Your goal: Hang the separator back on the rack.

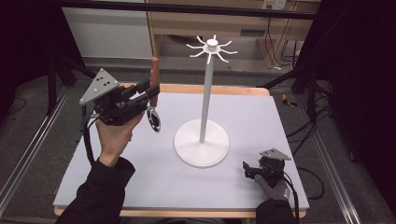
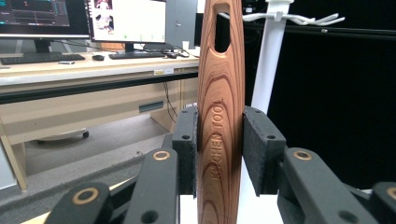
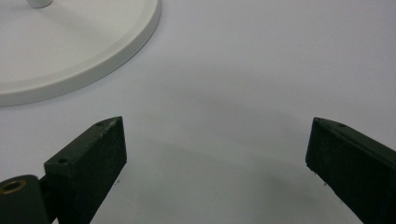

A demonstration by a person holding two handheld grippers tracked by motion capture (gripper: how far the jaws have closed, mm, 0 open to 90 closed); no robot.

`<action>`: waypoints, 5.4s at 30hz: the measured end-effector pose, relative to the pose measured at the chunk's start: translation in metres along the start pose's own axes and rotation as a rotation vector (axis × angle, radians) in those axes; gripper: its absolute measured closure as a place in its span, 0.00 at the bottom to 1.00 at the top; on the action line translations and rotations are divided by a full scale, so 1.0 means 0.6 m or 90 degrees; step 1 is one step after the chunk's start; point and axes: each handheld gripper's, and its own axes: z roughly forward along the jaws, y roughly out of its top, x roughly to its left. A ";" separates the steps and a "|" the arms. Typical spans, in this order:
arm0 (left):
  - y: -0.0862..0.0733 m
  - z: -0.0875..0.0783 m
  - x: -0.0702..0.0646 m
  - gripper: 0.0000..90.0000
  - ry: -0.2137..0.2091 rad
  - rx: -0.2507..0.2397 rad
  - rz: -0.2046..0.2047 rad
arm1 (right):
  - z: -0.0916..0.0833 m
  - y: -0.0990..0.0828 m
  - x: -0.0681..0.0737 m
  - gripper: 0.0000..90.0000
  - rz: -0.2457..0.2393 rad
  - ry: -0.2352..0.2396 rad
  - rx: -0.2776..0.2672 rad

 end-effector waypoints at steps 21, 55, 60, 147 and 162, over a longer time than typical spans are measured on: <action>0.025 0.038 -0.037 0.75 -0.026 0.009 0.022 | 0.001 0.000 -0.001 0.06 -0.001 0.000 -0.001; 0.042 0.080 -0.053 0.75 -0.028 0.034 0.042 | 0.004 0.001 -0.001 0.06 0.000 0.006 0.000; 0.044 0.085 -0.054 0.75 -0.028 0.041 0.041 | 0.002 0.002 0.001 0.06 0.005 0.009 0.000; -0.198 0.004 0.029 0.36 0.017 0.184 0.026 | 0.002 0.000 -0.001 0.06 0.010 0.002 0.005; -0.300 -0.034 0.082 0.34 0.074 0.258 0.007 | 0.003 -0.001 -0.002 0.05 0.011 -0.002 0.004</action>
